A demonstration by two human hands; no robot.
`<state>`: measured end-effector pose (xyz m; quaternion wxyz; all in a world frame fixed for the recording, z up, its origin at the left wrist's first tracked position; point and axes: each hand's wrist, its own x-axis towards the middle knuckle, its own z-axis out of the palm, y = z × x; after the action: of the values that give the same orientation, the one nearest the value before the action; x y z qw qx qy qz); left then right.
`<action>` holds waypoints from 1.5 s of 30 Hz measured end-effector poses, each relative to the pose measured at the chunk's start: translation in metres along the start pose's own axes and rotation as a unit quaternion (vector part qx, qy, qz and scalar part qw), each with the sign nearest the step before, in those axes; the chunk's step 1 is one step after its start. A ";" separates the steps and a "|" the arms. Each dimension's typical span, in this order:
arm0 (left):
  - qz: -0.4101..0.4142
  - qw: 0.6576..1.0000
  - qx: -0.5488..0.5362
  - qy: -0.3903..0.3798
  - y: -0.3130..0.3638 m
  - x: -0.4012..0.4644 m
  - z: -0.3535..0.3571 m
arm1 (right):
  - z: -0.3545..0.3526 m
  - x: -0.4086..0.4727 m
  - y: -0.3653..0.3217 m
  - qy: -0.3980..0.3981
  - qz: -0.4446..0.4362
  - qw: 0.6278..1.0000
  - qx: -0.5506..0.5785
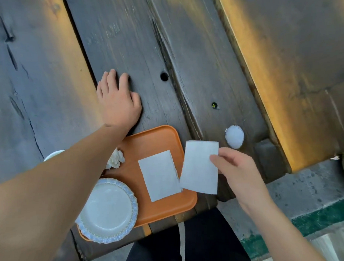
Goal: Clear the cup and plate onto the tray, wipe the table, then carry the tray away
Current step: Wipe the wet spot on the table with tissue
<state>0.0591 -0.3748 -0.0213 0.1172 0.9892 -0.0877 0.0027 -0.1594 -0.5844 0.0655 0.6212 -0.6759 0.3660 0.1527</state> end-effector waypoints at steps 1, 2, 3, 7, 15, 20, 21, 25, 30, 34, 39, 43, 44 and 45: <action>0.021 1.000 -0.006 -0.001 0.006 0.007 0.000 | -0.015 0.000 -0.005 0.051 -0.020 0.998 -0.009; 0.047 0.999 -0.013 -0.005 0.011 0.012 0.001 | -0.029 0.001 -0.010 0.106 -0.054 0.992 -0.031; 0.068 0.997 -0.019 -0.011 0.017 0.016 0.003 | -0.043 0.004 -0.017 0.160 -0.098 0.980 -0.063; 0.073 0.997 -0.012 0.000 0.028 0.016 0.018 | -0.073 0.027 -0.028 0.268 -0.288 0.888 -0.238; 0.069 0.997 -0.025 0.028 0.026 0.017 0.027 | -0.042 0.048 0.036 0.175 -0.239 0.880 -0.371; 0.067 0.997 -0.021 0.031 0.024 0.019 0.030 | -0.032 0.035 0.060 0.154 -0.235 0.877 -0.390; 0.068 0.997 -0.020 0.030 0.025 0.018 0.030 | -0.034 0.033 0.063 0.144 -0.246 0.871 -0.401; 0.069 0.997 -0.017 0.025 0.025 0.018 0.028 | -0.050 0.039 0.075 0.129 -0.298 0.841 -0.432; 0.069 0.997 -0.018 0.024 0.025 0.019 0.029 | -0.064 0.070 0.058 0.127 -0.334 0.848 -0.391; 0.069 0.997 -0.017 0.026 0.025 0.018 0.029 | -0.077 0.104 0.026 0.167 -0.321 0.844 -0.395; 0.071 0.997 -0.018 0.026 0.024 0.018 0.029 | -0.068 0.111 0.015 0.172 -0.329 0.819 -0.438; 0.072 0.997 -0.021 0.033 0.025 0.018 0.029 | -0.061 0.061 0.054 0.053 -0.308 0.848 -0.427; 0.073 0.997 -0.021 0.034 0.025 0.018 0.029 | -0.066 0.053 0.061 0.041 -0.314 0.848 -0.426; 0.074 0.996 -0.020 0.036 0.025 0.018 0.029 | -0.073 0.050 0.066 0.042 -0.329 0.837 -0.436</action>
<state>0.0720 -0.4085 -0.0436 0.1392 0.9768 -0.1562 0.0450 -0.1887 -0.6660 -0.0025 0.2598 -0.9632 0.0435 0.0541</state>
